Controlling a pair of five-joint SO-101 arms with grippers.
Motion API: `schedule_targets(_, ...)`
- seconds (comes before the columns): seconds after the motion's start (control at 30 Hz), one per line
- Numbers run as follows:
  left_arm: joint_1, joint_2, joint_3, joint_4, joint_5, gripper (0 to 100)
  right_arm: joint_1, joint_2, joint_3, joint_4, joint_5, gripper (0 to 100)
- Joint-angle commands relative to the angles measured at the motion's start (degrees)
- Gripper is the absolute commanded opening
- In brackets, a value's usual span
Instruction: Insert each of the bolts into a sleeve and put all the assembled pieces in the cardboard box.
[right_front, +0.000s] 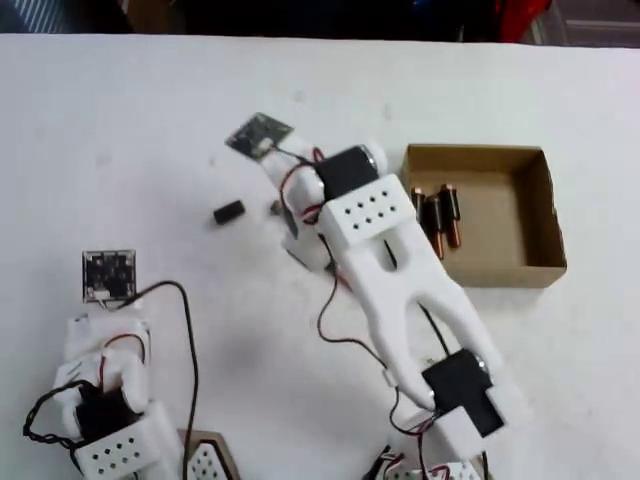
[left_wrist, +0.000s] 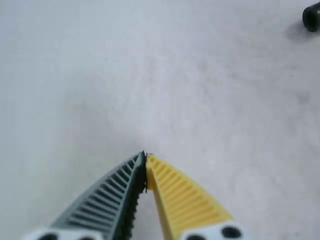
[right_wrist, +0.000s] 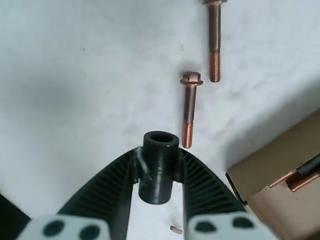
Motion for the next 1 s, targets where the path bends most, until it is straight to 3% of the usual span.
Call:
schedule_targets(0.0,-0.04,-0.48,-0.09,0.00,0.62,2,2.86,-4.26,10.55,-7.60,0.97,1.7)
schedule_targets(0.23,-0.04,-0.48,-0.09,0.00,0.53,2,5.76,-4.44,19.96,-13.67,0.97,1.7)
schedule_targets(0.43,-0.04,-0.48,-0.09,0.00,0.53,2,6.64,-9.89,20.04,-9.80,4.31,1.7)
schedule_targets(0.97,-0.04,-0.48,-0.09,0.00,0.62,2,6.64,-38.81,20.22,-0.40,4.92,1.7)
